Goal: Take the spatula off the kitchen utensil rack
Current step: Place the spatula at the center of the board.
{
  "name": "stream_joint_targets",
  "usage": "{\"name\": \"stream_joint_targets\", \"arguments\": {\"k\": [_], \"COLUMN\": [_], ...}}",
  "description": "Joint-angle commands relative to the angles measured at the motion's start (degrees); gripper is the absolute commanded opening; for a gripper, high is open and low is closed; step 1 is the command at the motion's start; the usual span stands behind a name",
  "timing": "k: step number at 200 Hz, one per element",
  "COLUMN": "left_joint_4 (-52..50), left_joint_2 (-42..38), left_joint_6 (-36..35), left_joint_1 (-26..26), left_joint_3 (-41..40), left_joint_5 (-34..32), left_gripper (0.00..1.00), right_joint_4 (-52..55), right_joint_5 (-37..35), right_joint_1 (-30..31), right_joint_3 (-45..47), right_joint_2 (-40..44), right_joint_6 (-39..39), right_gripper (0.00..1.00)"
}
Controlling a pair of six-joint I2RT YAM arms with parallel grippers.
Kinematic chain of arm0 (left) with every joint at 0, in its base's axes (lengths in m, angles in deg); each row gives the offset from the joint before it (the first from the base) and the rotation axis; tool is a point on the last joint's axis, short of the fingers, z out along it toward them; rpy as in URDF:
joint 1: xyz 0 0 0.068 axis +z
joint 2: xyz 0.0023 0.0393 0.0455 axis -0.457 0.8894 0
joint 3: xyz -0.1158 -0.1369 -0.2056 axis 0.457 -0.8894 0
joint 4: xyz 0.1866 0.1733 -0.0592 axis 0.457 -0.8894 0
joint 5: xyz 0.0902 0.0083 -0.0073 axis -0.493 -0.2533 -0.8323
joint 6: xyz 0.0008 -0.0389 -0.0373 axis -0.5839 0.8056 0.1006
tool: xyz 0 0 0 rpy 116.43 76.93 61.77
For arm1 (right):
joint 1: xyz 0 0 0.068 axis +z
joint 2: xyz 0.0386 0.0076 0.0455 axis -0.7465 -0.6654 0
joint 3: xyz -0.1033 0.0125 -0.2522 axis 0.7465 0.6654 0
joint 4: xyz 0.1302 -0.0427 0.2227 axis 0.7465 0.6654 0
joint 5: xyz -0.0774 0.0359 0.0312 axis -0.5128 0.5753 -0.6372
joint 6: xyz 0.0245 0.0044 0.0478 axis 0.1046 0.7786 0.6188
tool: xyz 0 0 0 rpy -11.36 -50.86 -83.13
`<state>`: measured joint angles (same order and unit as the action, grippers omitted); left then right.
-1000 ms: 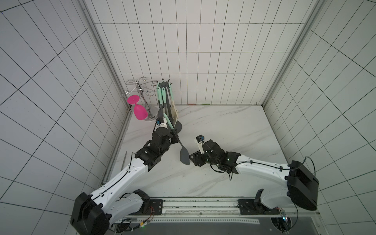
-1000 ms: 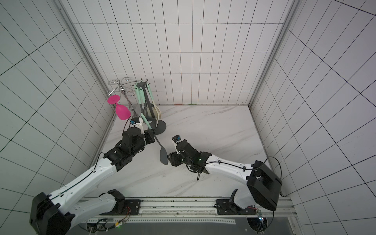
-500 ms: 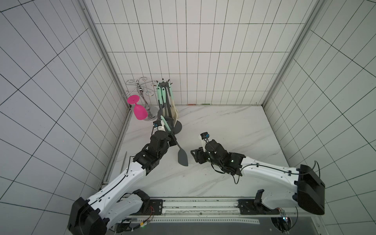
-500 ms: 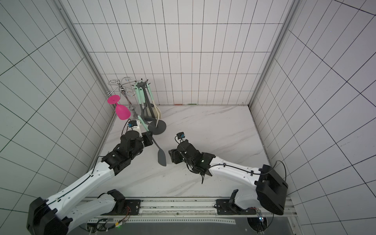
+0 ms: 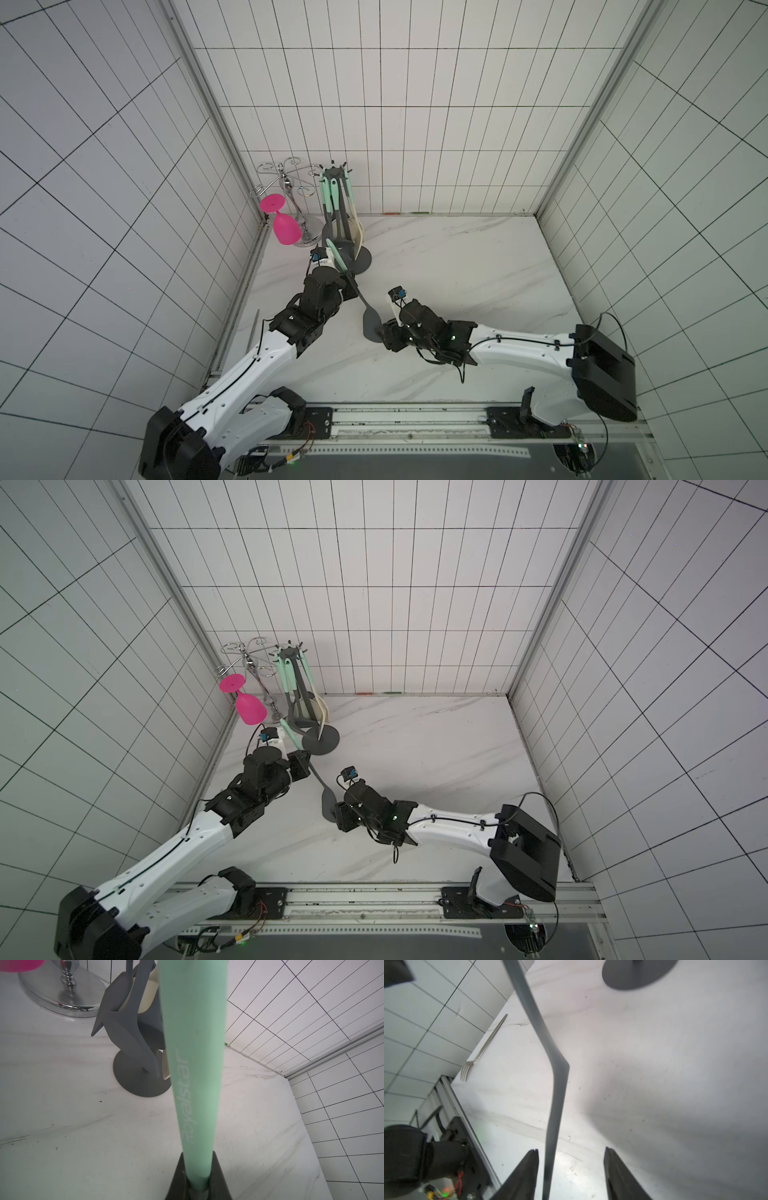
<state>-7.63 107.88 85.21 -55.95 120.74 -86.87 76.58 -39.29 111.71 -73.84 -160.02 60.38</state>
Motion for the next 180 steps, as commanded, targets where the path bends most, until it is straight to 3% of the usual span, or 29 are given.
{"name": "stream_joint_targets", "arguments": {"k": [1,10,21,45,53,75,97,114,153,165,180], "left_joint_4": [-0.57,-0.81,-0.85,-0.74,-0.06,2.01,5.06,7.47,14.68,15.08,14.17], "left_joint_2": [-2.45,-2.94,-3.09,-1.72,-1.01,1.7,4.98,7.8,14.13,15.86,16.91], "left_joint_6": [0.91,0.47,-0.66,-3.72,-4.93,-7.8,-8.5,-7.73,-5.17,-4.67,-4.42], "left_joint_1": [0.44,0.63,1.14,2.27,2.48,2.63,2.58,2.34,1.86,1.85,1.82], "left_joint_3": [1.53,1.52,1.59,1.71,1.47,0.94,0.55,0.62,0.78,1.54,2.36], "left_joint_5": [4.16,5.18,7.25,13.58,16.19,23.62,30.01,32.7,35.53,35.53,34.32], "left_gripper": [0.0,0.0,0.0,0.01,0.09,0.47,0.58,0.57,0.43,0.32,0.11], "right_joint_4": [-1.21,-1.2,-1.39,-5.3,-7.67,-17.59,-23.6,-25.1,-28.07,-29.64,-30.82], "right_joint_5": [0.99,0.91,0.94,3.66,5.56,11.46,15.22,16.74,18.28,19.02,19.35], "right_joint_1": [0.04,-0.04,-0.29,-1.85,-2.86,-6.0,-8.08,-8.74,-9.27,-9.65,-10.01], "right_joint_3": [-3.63,-3.63,-3.26,-0.34,1.19,6.75,9.83,10.63,12.51,13.27,14.19], "right_joint_2": [-0.74,-0.61,-0.18,1.43,1.9,2.83,3.06,3.32,3.99,3.96,4.11], "right_joint_6": [1.03,1.01,0.76,2.44,4.05,10.03,13.78,14.87,18.07,19.31,20.76], "right_gripper": [0.2,0.18,0.0,0.0,0.0,0.0,0.0,0.0,0.0,0.0,0.0]}}
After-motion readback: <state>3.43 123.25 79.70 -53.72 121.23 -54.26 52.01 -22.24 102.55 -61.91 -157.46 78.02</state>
